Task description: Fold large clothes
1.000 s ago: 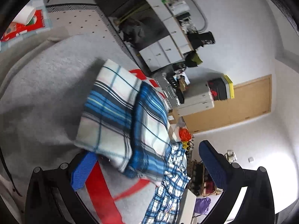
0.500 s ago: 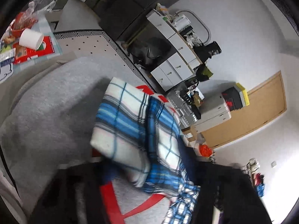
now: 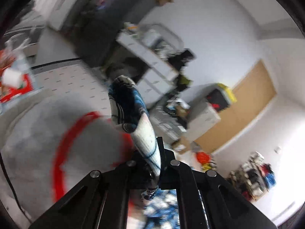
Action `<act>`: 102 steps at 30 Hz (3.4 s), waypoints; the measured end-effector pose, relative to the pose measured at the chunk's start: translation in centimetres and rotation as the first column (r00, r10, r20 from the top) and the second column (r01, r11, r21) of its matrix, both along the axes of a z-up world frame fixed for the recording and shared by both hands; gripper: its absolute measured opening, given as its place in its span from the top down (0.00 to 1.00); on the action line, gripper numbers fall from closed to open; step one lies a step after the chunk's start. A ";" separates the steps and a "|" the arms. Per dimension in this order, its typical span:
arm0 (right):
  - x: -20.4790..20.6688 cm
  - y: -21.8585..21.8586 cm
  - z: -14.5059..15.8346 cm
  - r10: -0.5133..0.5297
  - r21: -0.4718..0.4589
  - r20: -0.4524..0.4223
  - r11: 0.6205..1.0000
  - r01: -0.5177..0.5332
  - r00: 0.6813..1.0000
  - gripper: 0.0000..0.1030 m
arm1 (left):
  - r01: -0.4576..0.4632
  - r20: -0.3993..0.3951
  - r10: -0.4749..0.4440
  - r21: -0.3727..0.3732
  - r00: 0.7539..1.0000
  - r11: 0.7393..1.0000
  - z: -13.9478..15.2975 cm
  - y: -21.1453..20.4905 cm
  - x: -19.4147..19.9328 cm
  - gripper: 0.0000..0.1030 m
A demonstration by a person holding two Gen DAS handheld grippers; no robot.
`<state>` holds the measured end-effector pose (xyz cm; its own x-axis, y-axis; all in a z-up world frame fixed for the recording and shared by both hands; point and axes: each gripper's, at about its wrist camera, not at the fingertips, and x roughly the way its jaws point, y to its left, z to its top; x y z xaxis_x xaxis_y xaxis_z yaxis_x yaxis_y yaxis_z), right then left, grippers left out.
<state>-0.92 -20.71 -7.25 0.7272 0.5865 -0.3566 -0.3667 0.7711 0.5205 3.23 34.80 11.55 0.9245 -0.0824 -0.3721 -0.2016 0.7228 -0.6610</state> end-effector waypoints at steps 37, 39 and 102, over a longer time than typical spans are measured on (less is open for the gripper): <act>1.4 -12.5 -0.6 -0.312 0.131 -0.096 0.937 0.323 0.945 0.00 | 0.787 -0.302 -0.728 0.189 0.615 0.587 -14.6 -42.3 14.6 0.99; 1.5 -12.6 -0.6 -0.314 0.123 -0.092 0.938 0.323 0.945 0.00 | 0.791 -0.333 -0.718 0.215 0.611 0.573 -15.6 -42.8 14.0 0.99; 33.7 -3.6 -7.0 -0.282 -0.727 -0.207 0.686 0.046 0.937 0.96 | 0.550 -0.667 -0.170 0.412 0.725 0.726 -23.5 -22.6 8.8 0.15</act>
<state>32.74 -24.31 -14.26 0.5847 -0.0424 -0.8102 -0.1274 0.9814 -0.1433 12.05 12.22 -11.97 0.4709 0.0305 -0.8817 -0.0227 0.9995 0.0225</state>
